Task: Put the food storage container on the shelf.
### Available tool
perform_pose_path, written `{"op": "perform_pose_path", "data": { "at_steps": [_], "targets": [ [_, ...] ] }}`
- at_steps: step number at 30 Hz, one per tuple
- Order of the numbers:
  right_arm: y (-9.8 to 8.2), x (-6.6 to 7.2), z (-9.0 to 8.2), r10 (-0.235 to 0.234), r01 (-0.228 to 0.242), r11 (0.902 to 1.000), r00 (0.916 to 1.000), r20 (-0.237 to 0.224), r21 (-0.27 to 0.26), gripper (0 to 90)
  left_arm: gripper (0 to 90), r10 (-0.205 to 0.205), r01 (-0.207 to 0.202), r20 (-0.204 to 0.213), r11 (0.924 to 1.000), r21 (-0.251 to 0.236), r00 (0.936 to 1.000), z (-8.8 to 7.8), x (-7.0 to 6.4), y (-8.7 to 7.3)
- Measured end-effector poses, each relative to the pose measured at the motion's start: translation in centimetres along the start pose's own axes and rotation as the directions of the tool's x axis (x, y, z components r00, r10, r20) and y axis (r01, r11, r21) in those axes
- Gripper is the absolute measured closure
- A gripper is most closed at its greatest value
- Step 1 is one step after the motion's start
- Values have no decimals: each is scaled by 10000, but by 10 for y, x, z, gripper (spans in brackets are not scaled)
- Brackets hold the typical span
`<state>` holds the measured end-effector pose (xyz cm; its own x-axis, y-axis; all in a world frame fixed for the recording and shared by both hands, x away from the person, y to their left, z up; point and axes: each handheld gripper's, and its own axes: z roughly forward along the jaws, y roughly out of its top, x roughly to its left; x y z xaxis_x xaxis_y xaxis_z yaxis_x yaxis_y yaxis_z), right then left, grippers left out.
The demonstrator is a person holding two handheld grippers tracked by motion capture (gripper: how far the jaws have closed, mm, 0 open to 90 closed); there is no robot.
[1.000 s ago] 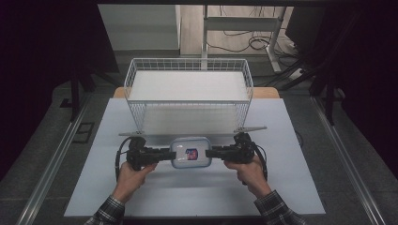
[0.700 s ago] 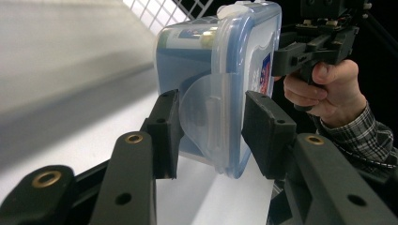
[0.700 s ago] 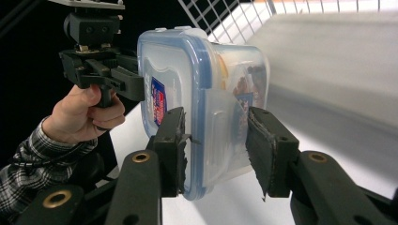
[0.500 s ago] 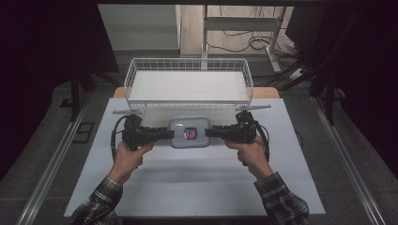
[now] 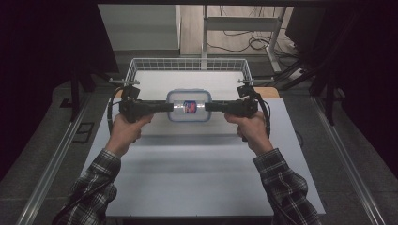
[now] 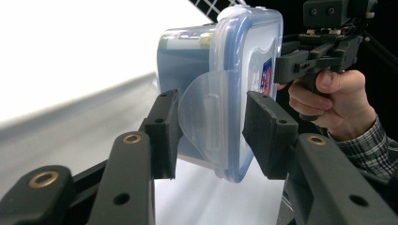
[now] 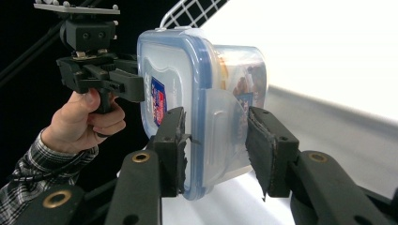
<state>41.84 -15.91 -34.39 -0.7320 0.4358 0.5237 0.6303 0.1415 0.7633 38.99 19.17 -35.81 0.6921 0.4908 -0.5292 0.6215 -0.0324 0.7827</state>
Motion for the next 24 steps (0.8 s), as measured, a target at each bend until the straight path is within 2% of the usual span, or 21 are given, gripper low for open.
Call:
{"op": "perform_pose_path", "data": {
  "at_steps": [7,15,20,24],
  "targets": [
    [27,-9,0,224,-220,9996,9995,211,-167,579,565,-288,289,103,9996,-58,9995,7,13,28],
    [49,-26,6,446,-438,9986,9986,273,-303,577,565,-426,426,66,9991,-72,9991,15,30,49],
    [55,-36,11,615,-603,9973,9978,265,-424,577,562,-555,555,8,9984,-52,9985,19,39,56],
    [57,-43,15,782,-770,9963,9965,294,-377,576,560,-732,732,-30,9973,-114,9973,23,46,56]
  ]
}}
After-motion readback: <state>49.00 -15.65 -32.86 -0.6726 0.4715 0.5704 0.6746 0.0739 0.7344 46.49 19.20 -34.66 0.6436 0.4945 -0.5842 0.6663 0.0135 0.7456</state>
